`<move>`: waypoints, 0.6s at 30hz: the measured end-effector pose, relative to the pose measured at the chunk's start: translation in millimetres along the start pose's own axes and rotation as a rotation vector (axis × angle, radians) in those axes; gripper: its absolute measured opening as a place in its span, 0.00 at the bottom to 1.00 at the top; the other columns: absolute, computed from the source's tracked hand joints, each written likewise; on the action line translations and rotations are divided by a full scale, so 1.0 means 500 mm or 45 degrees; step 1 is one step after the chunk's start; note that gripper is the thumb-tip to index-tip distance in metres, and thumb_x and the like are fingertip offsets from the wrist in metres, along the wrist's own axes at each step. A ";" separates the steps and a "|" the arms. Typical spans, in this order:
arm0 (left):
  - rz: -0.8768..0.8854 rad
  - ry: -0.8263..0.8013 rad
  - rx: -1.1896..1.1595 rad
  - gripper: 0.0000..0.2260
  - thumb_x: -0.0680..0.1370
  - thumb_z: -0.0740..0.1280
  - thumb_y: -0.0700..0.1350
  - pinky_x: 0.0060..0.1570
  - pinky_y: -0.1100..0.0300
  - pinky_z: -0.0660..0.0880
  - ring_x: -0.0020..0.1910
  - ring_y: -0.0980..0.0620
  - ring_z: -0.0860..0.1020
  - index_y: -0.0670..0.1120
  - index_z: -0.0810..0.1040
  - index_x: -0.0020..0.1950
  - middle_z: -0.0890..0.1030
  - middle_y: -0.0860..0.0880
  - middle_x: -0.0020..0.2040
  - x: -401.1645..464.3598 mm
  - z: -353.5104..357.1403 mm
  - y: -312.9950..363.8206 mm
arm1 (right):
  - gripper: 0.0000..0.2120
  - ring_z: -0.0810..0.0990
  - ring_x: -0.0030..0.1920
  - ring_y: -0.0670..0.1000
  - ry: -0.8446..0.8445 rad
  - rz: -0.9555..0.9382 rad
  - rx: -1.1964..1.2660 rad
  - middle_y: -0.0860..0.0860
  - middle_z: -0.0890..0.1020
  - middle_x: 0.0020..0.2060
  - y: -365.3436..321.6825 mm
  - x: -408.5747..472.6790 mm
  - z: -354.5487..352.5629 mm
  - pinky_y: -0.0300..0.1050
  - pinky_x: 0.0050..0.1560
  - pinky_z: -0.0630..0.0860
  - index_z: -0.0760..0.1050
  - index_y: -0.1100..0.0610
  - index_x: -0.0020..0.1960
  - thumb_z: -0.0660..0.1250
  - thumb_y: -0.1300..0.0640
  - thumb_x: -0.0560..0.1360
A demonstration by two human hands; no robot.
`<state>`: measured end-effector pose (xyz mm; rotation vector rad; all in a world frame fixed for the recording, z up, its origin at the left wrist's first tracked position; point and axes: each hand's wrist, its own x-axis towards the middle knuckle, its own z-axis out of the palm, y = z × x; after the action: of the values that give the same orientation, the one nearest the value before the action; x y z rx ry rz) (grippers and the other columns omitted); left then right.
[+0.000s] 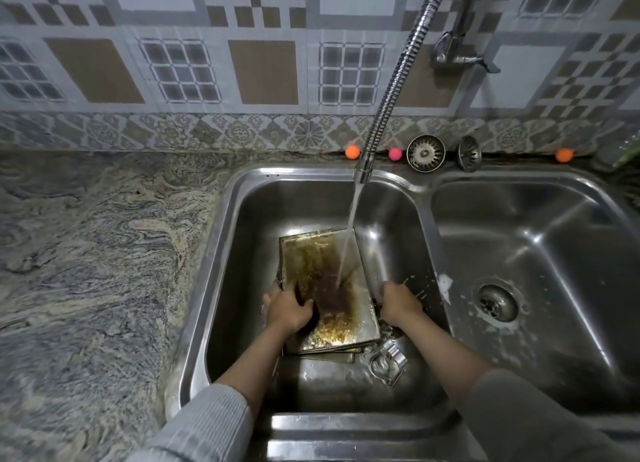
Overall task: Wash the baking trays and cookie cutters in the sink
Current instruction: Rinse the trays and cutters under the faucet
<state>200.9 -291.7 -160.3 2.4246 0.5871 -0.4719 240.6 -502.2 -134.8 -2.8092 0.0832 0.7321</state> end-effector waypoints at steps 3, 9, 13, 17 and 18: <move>-0.001 -0.014 0.006 0.29 0.77 0.66 0.55 0.73 0.43 0.55 0.75 0.38 0.51 0.51 0.61 0.76 0.50 0.46 0.79 0.000 0.001 -0.005 | 0.15 0.78 0.59 0.59 0.001 -0.029 -0.203 0.57 0.77 0.59 0.000 -0.003 -0.002 0.50 0.52 0.76 0.75 0.59 0.60 0.60 0.68 0.76; -0.028 -0.037 0.027 0.31 0.77 0.66 0.55 0.73 0.46 0.53 0.75 0.38 0.50 0.52 0.58 0.77 0.48 0.47 0.79 -0.008 -0.004 -0.017 | 0.17 0.78 0.59 0.59 0.022 -0.149 -0.465 0.58 0.78 0.59 -0.005 -0.005 -0.022 0.51 0.54 0.76 0.75 0.60 0.62 0.58 0.69 0.76; -0.005 -0.021 -0.014 0.31 0.77 0.66 0.54 0.73 0.45 0.52 0.75 0.38 0.49 0.51 0.59 0.77 0.49 0.46 0.79 -0.015 -0.012 -0.012 | 0.17 0.78 0.59 0.59 0.137 -0.206 -0.543 0.57 0.78 0.59 -0.030 -0.018 -0.067 0.51 0.53 0.76 0.75 0.61 0.62 0.58 0.69 0.76; 0.125 0.055 -0.121 0.29 0.77 0.66 0.53 0.74 0.45 0.52 0.75 0.40 0.49 0.51 0.62 0.75 0.51 0.48 0.79 -0.026 -0.029 0.023 | 0.16 0.79 0.58 0.59 0.293 -0.255 -0.544 0.58 0.79 0.57 -0.048 -0.030 -0.132 0.50 0.52 0.76 0.76 0.61 0.58 0.59 0.71 0.73; 0.172 0.064 -0.165 0.28 0.77 0.66 0.53 0.74 0.46 0.52 0.76 0.41 0.49 0.51 0.62 0.75 0.52 0.49 0.79 -0.025 -0.032 0.033 | 0.14 0.79 0.56 0.60 0.312 -0.257 -0.502 0.58 0.79 0.55 -0.050 -0.031 -0.145 0.49 0.50 0.76 0.77 0.62 0.55 0.60 0.71 0.72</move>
<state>202.0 -297.6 -134.8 2.3397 0.4567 -0.3076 264.6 -495.4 -60.4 -3.2028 -0.3344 0.3887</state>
